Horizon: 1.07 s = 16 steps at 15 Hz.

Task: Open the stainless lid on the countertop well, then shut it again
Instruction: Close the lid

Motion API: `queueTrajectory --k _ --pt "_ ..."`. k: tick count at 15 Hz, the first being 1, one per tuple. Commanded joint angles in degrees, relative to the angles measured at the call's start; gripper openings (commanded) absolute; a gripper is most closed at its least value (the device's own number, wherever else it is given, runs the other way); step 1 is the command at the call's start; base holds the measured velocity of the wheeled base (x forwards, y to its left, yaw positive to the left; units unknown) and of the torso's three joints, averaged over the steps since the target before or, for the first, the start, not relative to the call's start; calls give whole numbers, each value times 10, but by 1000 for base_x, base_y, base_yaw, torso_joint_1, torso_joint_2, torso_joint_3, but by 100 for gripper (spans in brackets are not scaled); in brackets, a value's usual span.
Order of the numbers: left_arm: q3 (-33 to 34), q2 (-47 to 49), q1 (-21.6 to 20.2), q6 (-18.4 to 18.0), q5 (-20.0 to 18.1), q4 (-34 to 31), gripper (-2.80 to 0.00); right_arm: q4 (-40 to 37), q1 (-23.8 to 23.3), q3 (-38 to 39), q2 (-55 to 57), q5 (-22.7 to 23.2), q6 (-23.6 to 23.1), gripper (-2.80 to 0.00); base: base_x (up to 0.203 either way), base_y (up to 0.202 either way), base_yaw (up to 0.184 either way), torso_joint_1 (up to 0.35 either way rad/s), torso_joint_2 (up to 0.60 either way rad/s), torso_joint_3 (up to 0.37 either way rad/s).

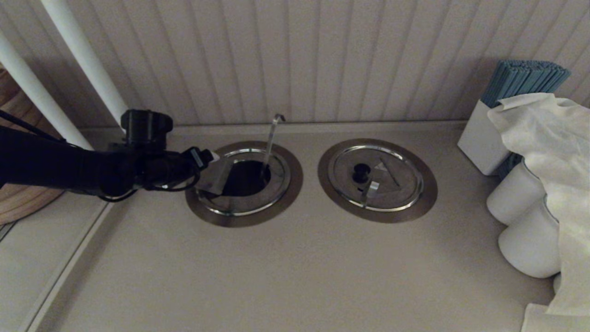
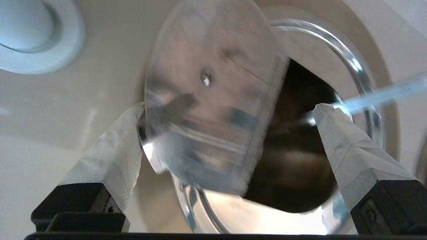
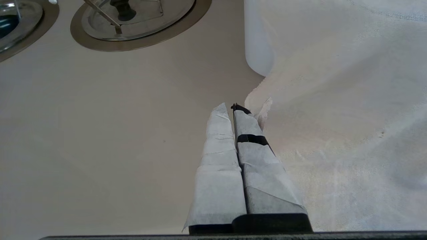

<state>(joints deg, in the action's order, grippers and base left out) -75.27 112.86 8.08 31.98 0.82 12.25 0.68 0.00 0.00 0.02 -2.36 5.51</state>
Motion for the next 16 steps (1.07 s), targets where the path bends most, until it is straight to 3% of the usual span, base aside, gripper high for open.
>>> queueTrajectory --k 1,16 --pt "8 -25 13 3 0 1 0 0 0 0 1 0 0 -280 0 0 0 0 0 0" --pt "41 -56 79 5 3 12 0 0 0 0 1 0 0 -280 0 0 0 0 0 0"
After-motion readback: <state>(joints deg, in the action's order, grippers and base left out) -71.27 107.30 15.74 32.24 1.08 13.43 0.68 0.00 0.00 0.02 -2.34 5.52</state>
